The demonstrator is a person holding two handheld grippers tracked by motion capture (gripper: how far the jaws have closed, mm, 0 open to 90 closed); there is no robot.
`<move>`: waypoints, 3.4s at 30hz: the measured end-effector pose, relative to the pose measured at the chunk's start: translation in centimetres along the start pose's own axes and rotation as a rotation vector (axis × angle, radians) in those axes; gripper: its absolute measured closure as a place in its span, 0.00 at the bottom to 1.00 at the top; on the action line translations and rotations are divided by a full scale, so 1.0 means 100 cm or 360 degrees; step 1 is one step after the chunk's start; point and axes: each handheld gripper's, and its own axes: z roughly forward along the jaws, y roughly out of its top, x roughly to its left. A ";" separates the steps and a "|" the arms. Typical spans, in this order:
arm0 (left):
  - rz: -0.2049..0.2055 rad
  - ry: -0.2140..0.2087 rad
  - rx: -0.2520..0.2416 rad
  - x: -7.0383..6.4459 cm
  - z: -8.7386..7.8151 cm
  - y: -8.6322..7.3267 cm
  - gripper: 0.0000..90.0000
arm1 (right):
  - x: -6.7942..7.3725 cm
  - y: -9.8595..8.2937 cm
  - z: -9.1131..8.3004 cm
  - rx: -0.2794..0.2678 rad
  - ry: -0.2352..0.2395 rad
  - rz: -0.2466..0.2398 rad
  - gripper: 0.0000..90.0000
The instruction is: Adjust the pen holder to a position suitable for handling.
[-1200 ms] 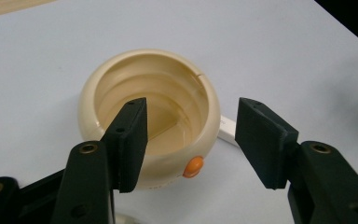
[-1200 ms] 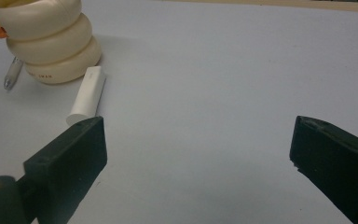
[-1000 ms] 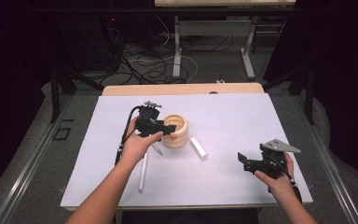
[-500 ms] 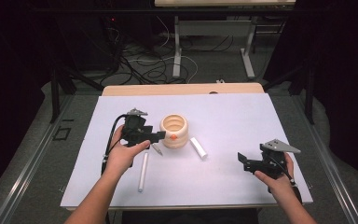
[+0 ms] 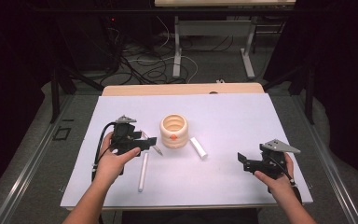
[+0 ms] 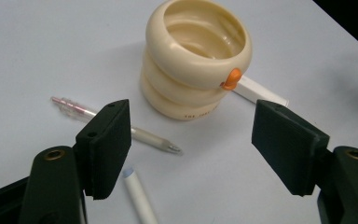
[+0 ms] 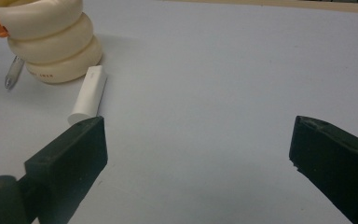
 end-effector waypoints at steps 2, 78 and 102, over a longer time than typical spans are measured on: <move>-0.0019 -0.0016 0.0019 0.003 -0.001 -0.004 0.32 | 0.000 0.000 0.000 0.0000 0.0001 0.0004 0.04; -0.0658 -0.0037 0.0538 0.022 0.010 -0.090 0.67 | 0.001 0.000 -0.001 0.0008 0.0011 0.0000 0.04; -0.0697 -0.0021 0.0595 0.018 0.022 -0.091 0.80 | 0.002 -0.001 0.001 0.0020 0.0021 -0.0017 0.04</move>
